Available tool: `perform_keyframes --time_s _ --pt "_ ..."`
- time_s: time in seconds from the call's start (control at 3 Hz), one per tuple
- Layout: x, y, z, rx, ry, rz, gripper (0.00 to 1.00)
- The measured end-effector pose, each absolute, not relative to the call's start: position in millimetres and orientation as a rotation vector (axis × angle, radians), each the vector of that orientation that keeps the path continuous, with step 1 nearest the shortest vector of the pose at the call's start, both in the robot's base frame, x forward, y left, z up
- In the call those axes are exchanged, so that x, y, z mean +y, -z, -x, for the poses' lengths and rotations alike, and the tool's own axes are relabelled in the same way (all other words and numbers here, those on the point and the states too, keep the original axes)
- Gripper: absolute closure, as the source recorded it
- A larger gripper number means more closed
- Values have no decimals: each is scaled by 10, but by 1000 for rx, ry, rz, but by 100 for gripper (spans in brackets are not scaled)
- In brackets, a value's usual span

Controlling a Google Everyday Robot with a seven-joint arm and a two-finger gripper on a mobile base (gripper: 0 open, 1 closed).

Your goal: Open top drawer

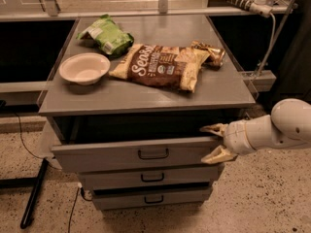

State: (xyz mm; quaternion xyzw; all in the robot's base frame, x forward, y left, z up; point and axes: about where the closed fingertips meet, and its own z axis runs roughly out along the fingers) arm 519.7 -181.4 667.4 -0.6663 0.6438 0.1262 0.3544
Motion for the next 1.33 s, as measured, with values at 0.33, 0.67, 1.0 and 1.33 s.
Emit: perform_keyframes --time_s 0.33,0.67,1.0,1.33 --pt "-1858 -6585 -5139 1683 -351 1706 13" --pt "-1865 -6570 -5110 1692 -364 1699 36" --pt "-1851 -6639 -5114 1692 -364 1699 60" --pt "-1852 -6688 -5112 1692 -364 1698 84"
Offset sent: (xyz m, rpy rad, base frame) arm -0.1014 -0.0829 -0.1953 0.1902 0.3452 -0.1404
